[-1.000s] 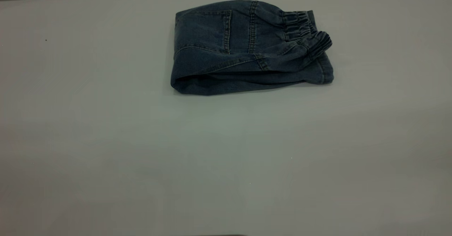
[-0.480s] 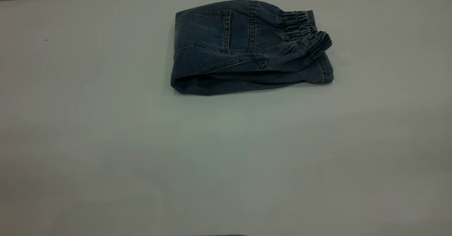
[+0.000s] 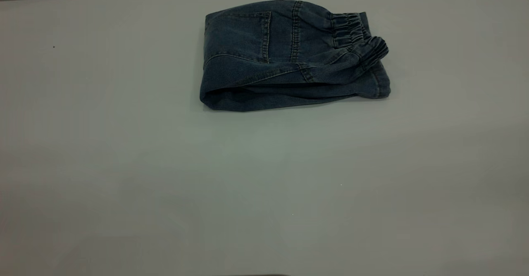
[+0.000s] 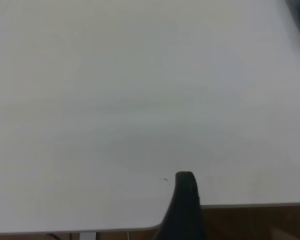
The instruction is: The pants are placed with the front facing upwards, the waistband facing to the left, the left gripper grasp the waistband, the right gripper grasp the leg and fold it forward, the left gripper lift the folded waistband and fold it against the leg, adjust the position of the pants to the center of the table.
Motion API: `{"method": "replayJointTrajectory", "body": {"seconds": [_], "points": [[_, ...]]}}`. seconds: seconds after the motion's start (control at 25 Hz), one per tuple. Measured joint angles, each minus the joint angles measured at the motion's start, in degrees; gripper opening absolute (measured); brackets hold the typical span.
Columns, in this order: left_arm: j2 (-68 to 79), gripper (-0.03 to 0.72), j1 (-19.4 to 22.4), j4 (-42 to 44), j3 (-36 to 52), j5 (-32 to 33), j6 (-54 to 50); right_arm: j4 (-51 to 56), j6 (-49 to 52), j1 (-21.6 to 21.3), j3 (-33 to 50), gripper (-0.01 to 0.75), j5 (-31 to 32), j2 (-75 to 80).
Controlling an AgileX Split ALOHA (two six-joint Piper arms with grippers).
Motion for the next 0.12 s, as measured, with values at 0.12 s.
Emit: {"method": "replayJointTrajectory", "body": {"seconds": [0.12], "points": [[0.00, 0.570, 0.00, 0.00, 0.00, 0.00, 0.00, 0.00, 0.00, 0.00, 0.00, 0.416, 0.00, 0.00]]}}
